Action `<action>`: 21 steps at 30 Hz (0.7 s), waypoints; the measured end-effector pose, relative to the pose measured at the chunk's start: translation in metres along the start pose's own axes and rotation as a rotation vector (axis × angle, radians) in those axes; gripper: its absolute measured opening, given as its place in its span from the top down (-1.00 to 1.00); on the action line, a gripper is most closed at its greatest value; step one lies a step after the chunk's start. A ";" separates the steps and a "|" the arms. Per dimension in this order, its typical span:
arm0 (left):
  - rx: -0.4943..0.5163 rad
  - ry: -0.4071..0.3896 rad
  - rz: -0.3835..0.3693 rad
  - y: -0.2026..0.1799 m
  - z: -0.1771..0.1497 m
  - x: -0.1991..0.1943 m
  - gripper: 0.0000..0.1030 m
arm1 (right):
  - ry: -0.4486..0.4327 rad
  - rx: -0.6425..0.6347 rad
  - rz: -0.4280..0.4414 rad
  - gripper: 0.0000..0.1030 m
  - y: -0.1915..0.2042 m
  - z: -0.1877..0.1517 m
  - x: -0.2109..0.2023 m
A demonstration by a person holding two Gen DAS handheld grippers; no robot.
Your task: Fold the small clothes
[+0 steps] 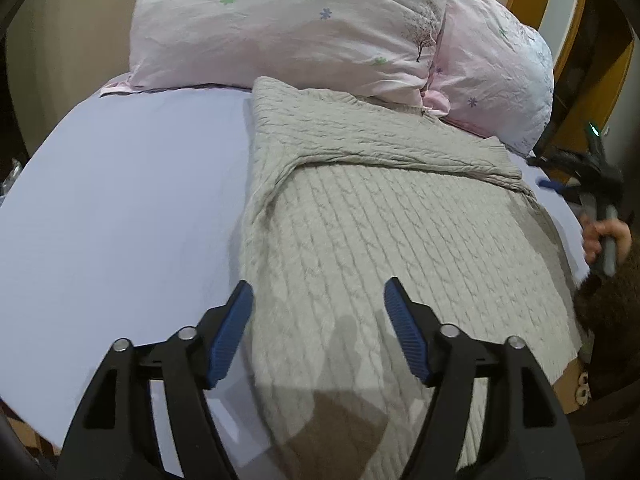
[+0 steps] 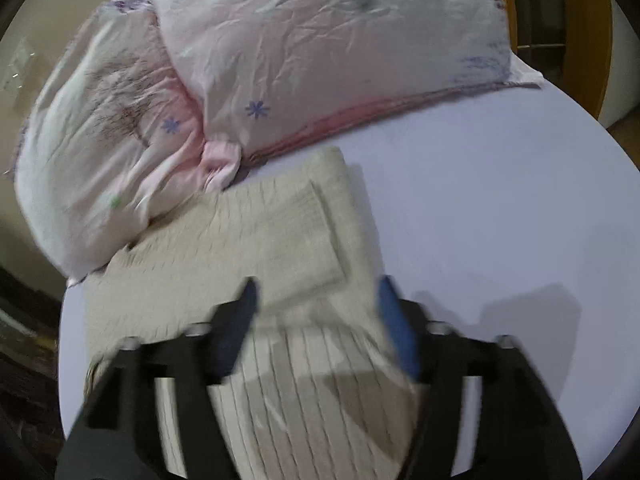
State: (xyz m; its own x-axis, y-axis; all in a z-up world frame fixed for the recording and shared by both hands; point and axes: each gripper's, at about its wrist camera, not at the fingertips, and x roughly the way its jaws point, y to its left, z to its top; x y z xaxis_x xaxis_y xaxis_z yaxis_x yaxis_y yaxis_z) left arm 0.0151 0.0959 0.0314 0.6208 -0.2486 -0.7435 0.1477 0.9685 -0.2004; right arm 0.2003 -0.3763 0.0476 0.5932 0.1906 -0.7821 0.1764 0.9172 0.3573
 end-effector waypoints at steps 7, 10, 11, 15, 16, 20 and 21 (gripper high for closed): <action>-0.083 0.043 -0.058 0.018 -0.029 -0.011 -0.44 | 0.103 0.018 0.073 -0.18 -0.040 -0.067 -0.046; -0.082 0.031 -0.082 0.014 -0.038 -0.018 -0.43 | 0.169 0.050 0.119 0.04 -0.052 -0.097 -0.053; -0.085 0.029 -0.105 0.011 -0.042 -0.020 -0.43 | 0.155 0.047 0.138 0.13 -0.055 -0.106 -0.063; -0.084 0.027 -0.149 0.000 -0.057 -0.029 -0.14 | 0.209 0.065 0.332 0.27 -0.060 -0.143 -0.073; -0.088 0.027 -0.157 -0.002 -0.061 -0.032 -0.08 | 0.218 0.071 0.383 0.27 -0.062 -0.151 -0.073; -0.123 0.046 -0.196 -0.002 -0.071 -0.034 0.71 | 0.259 0.124 0.553 0.77 -0.068 -0.180 -0.071; -0.135 0.062 -0.214 -0.001 -0.073 -0.031 0.79 | 0.285 0.148 0.586 0.77 -0.067 -0.184 -0.066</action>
State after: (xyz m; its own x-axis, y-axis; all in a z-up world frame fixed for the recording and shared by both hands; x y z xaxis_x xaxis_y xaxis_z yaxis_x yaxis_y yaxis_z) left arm -0.0604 0.1017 0.0084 0.5375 -0.4522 -0.7118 0.1644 0.8840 -0.4375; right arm 0.0048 -0.3860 -0.0192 0.3966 0.7465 -0.5342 0.0059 0.5799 0.8147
